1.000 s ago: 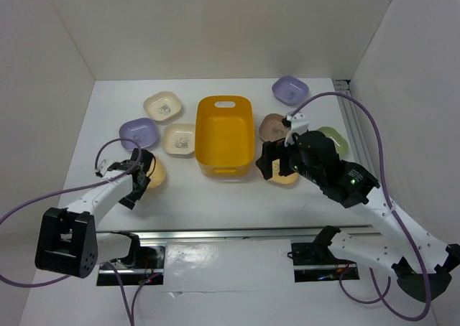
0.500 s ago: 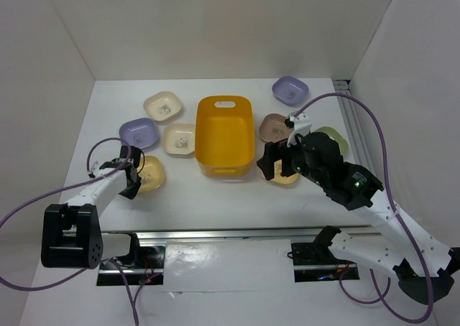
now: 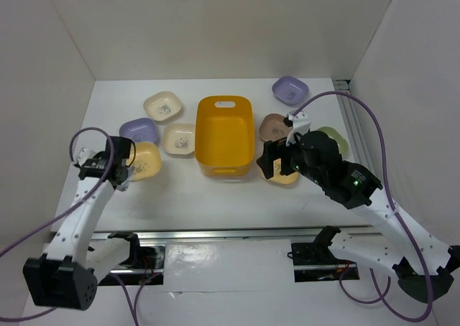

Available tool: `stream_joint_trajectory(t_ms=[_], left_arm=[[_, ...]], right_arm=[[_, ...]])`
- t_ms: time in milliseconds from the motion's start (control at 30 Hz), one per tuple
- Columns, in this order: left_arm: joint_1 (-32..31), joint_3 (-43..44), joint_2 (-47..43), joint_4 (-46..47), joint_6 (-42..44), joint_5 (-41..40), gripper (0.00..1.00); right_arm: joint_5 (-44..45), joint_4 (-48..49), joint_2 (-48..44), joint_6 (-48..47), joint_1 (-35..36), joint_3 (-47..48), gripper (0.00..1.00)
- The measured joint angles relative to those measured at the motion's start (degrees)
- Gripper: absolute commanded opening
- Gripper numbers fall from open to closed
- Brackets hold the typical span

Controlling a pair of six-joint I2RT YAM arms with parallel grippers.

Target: Place the plates into the plastic bin on the countertop

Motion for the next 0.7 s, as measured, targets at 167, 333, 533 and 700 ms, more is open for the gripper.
stream_joint_trajectory(t_ms=[167, 333, 533, 700], left_arm=[[-0.31, 10.1, -8.46, 1.95, 6.51, 2.23, 0.0], [-2.62, 14.73, -3.43, 13.14, 15.65, 12.02, 0.0], [-11.3, 26.36, 20.04, 23.67, 22.51, 17.77, 0.0], [-18.88, 34.45, 33.77, 25.51, 22.12, 16.31, 0.0]], right_arm=[[1.2, 0.11, 0.66, 0.07, 0.33, 0.04, 1.0], [3.87, 0.09, 1.25, 0.52, 0.33, 0.85, 1.0], [9.49, -0.07, 0.17, 1.4, 0.33, 2.89, 1.0], [13.75, -0.15, -1.29, 1.66, 0.33, 4.5, 1.0]])
